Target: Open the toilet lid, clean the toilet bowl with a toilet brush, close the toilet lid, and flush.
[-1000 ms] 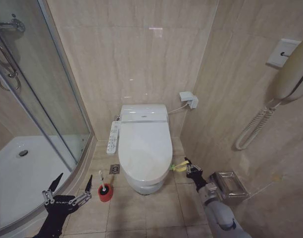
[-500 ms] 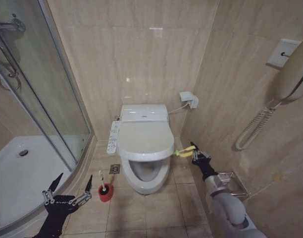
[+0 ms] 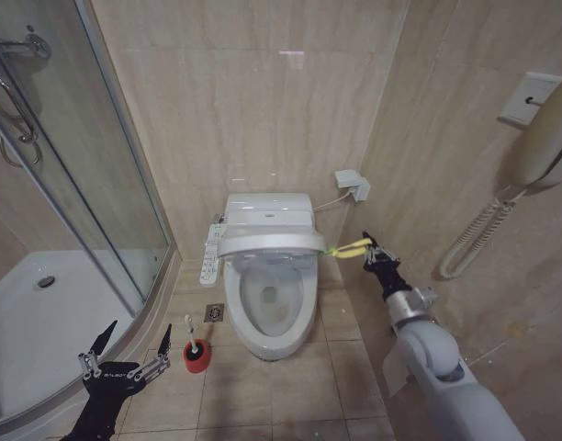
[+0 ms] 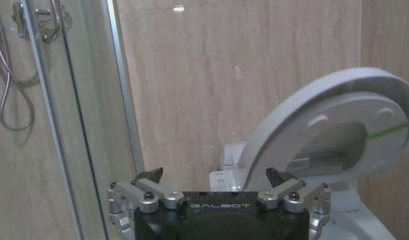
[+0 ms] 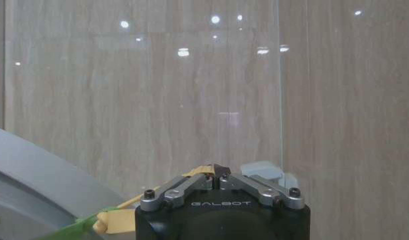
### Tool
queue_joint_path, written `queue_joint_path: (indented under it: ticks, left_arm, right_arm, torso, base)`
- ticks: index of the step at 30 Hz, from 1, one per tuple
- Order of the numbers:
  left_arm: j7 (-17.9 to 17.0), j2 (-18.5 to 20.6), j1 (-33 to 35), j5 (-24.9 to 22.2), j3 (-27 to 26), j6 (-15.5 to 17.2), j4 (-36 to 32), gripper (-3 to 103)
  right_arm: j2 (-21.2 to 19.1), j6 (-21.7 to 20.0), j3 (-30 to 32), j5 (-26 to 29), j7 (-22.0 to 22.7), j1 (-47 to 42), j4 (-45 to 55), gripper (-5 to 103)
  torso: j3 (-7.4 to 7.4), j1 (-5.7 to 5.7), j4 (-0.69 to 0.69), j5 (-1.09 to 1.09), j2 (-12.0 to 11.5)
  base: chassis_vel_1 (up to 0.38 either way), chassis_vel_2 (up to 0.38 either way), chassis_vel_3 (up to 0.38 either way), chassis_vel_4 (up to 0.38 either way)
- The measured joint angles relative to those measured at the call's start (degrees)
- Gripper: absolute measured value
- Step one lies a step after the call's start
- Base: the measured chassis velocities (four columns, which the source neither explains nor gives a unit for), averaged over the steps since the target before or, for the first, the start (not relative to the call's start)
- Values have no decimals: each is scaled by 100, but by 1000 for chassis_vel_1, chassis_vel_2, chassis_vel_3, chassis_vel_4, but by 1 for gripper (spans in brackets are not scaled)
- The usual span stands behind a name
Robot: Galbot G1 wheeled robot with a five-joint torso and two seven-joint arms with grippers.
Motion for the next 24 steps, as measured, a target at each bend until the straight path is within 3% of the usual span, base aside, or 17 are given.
queue_joint_path:
  ticks: [24]
  left_arm:
    - [0,0,0,0,0,0,0,100]
  right_arm:
    - [83,-180,-606,278,385,1471,-1069,2]
  torso:
    - [0,0,-3,0,0]
  base:
    - [0,0,0,0]
